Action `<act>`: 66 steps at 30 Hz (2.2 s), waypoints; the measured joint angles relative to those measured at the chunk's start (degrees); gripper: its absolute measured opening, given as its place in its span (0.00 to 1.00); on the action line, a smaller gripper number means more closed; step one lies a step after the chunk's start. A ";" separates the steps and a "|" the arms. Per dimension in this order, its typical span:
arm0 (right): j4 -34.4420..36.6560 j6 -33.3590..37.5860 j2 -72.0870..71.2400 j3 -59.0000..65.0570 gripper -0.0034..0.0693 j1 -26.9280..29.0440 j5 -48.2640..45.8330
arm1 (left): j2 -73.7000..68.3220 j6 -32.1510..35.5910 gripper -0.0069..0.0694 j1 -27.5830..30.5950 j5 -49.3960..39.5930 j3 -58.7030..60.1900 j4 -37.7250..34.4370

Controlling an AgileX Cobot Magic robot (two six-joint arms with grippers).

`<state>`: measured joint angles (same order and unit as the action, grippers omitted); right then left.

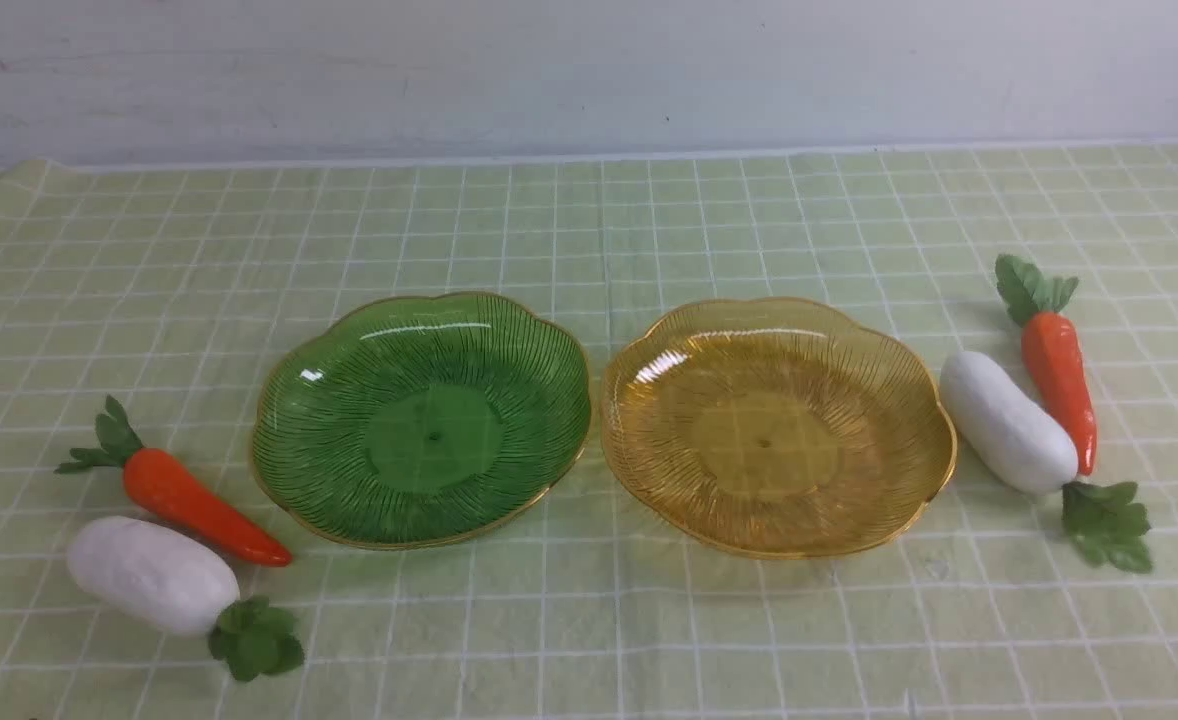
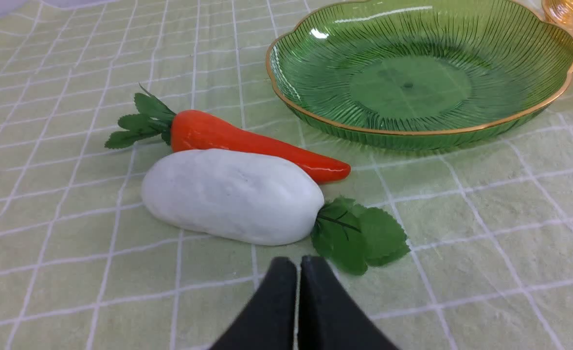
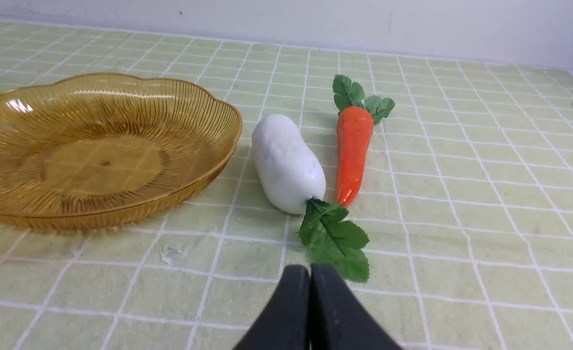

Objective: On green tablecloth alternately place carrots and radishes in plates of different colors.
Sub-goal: 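Pick up the white radish and place it in the left plate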

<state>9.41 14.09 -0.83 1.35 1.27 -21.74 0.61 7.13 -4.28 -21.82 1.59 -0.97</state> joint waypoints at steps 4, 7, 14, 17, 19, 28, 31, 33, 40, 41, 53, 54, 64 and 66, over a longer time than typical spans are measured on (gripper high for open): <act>0.00 0.00 0.00 0.00 0.03 0.00 0.00 | 0.00 0.00 0.08 0.00 0.00 0.00 0.00; 0.00 0.00 0.00 0.00 0.03 0.00 0.00 | 0.00 0.00 0.08 0.00 0.00 0.00 0.00; 0.00 0.00 0.00 0.00 0.03 0.00 0.00 | 0.00 0.00 0.08 0.00 0.00 0.00 0.00; 0.00 0.00 0.00 0.00 0.03 0.00 0.00 | 0.00 0.05 0.08 0.00 0.00 0.00 0.00; 0.00 0.00 0.00 0.00 0.03 0.00 0.00 | 0.00 -0.29 0.08 0.00 0.29 0.00 -0.68; 0.00 0.00 0.00 0.00 0.03 0.00 0.00 | 0.00 -6.01 0.08 0.00 12.87 0.06 -18.46; 0.00 0.00 0.00 0.00 0.03 0.00 0.00 | 0.00 -6.30 0.08 0.00 16.73 0.06 -24.07; 0.00 0.00 0.00 0.00 0.03 0.00 0.00 | 0.00 -7.13 0.08 0.00 20.48 0.06 -28.28; 3.89 -0.71 0.00 0.17 0.03 0.00 1.88 | 0.00 -8.61 0.08 0.00 33.68 -1.75 -37.68; 6.47 -1.45 0.00 0.32 0.03 0.00 3.28 | 0.00 -8.45 0.08 0.00 32.94 -3.09 -37.73; 51.06 -5.99 0.00 0.34 0.03 0.00 21.37 | -34.82 -1.47 0.08 0.00 -11.29 -37.57 -28.45; 51.76 -5.99 0.00 0.34 0.03 0.00 21.74 | -37.63 -2.01 0.08 0.00 -14.17 -39.50 -26.28; 53.09 -3.58 0.00 -0.07 0.03 0.00 18.38 | -64.26 -13.37 0.10 4.18 -24.47 -49.84 -8.74; 52.97 -2.83 0.00 -1.00 0.03 0.00 16.38 | -65.18 -13.40 0.10 5.86 -24.47 -50.01 -8.74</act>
<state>62.39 11.26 -0.83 0.35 1.27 -5.35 -64.57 -6.27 1.58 -46.28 -48.42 -9.70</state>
